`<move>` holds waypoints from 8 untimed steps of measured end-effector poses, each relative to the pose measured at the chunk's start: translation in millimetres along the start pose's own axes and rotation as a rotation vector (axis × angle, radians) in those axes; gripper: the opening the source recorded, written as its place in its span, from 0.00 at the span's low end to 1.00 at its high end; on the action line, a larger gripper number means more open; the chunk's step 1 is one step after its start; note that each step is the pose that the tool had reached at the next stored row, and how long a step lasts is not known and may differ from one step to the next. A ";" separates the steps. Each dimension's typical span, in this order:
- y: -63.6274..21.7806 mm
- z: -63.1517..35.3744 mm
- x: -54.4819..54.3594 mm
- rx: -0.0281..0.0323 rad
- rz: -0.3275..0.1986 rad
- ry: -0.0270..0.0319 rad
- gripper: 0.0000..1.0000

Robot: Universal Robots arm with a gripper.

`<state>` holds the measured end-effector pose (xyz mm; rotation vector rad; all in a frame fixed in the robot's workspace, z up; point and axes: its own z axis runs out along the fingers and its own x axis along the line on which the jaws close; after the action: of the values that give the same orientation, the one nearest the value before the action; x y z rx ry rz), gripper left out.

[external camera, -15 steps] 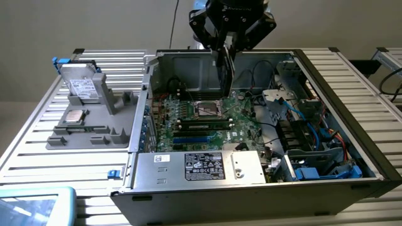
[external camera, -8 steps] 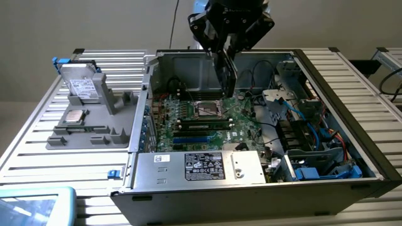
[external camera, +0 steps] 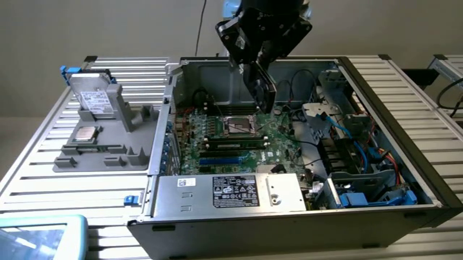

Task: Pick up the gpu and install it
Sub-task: 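Insert the gpu into the slot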

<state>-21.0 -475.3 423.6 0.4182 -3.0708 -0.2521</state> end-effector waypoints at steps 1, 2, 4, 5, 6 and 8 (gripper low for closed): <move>-0.1 0.4 0.0 0.0001 -0.018 0.0030 0.27; -0.1 0.7 0.0 0.0003 -0.035 0.0058 0.27; -0.2 1.4 0.0 0.0007 -0.071 0.0119 0.27; -0.3 1.7 0.0 0.0008 -0.089 0.0149 0.27; -0.3 1.9 0.0 0.0010 -0.108 0.0179 0.27; -0.4 2.2 0.0 0.0014 -0.143 0.0238 0.27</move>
<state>-21.0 -475.3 421.4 0.6373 -3.0214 -0.2470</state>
